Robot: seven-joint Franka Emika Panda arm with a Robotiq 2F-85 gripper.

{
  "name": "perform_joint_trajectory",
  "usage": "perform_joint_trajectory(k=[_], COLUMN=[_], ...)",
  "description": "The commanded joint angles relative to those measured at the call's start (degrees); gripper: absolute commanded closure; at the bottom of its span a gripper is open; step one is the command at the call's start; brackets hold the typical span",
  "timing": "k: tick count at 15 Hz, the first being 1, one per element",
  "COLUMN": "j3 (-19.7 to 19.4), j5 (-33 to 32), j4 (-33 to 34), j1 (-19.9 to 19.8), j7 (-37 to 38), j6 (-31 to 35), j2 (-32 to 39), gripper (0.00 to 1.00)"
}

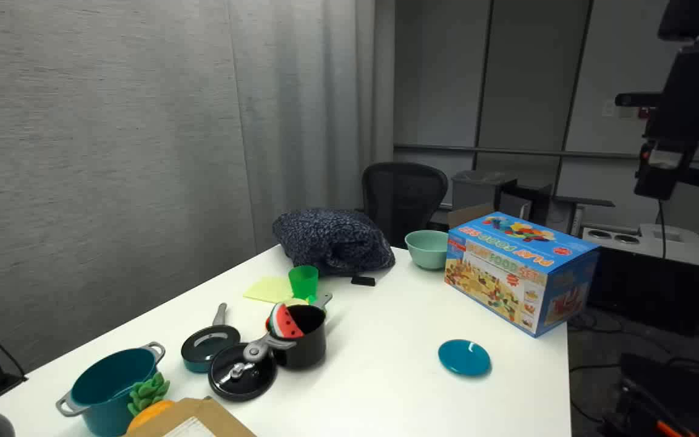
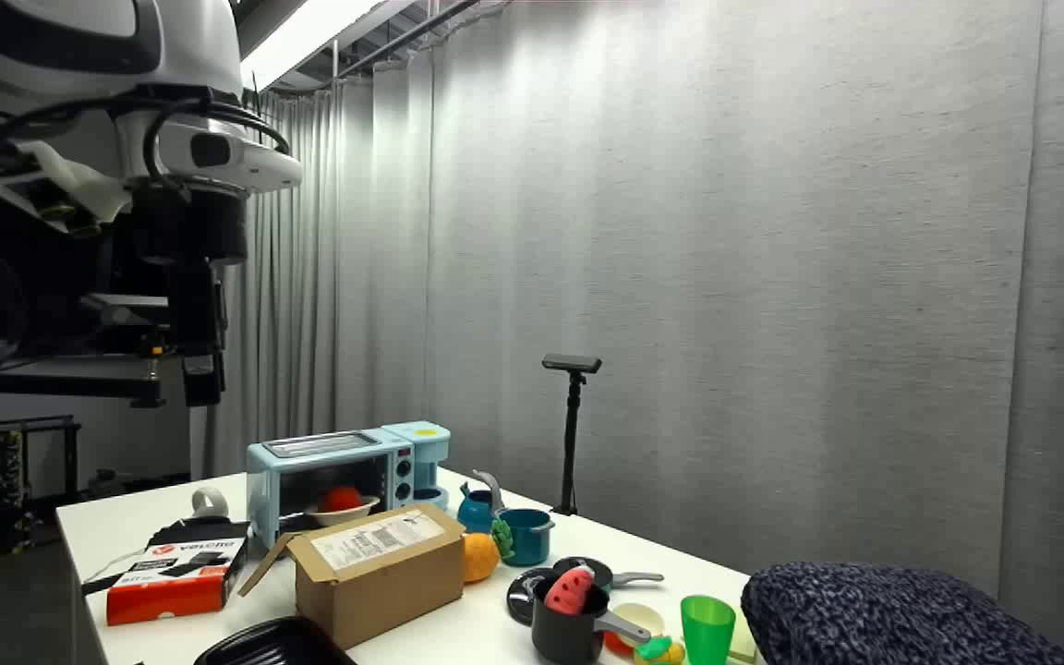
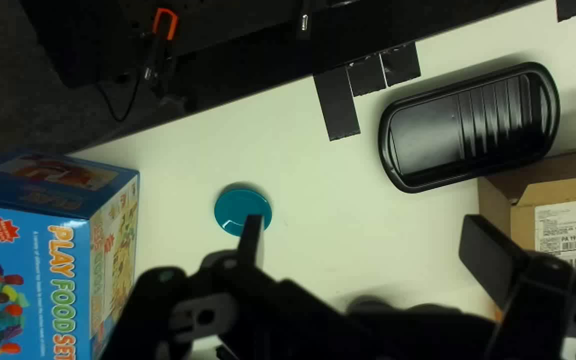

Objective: Put the pineapple plushie on the black plate

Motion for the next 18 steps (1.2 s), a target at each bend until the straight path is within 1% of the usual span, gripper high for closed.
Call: perform_joint_trajectory(k=[1, 15, 16, 18], j3=[-0.2, -0.2, -0.4, -0.2], j5=[-0.2, -0.2, 0.1, -1.0], j4=[0.1, 0.1, 0.0, -0.3], j1=[0.3, 0.3, -0.4, -2.0], j7=[0.2, 0.2, 1.1, 2.6], j6=[-0.1, -0.1, 0.3, 3.9], j2=[0.2, 0.2, 0.5, 1.2], gripper=[0.00, 0.00, 0.00, 0.00])
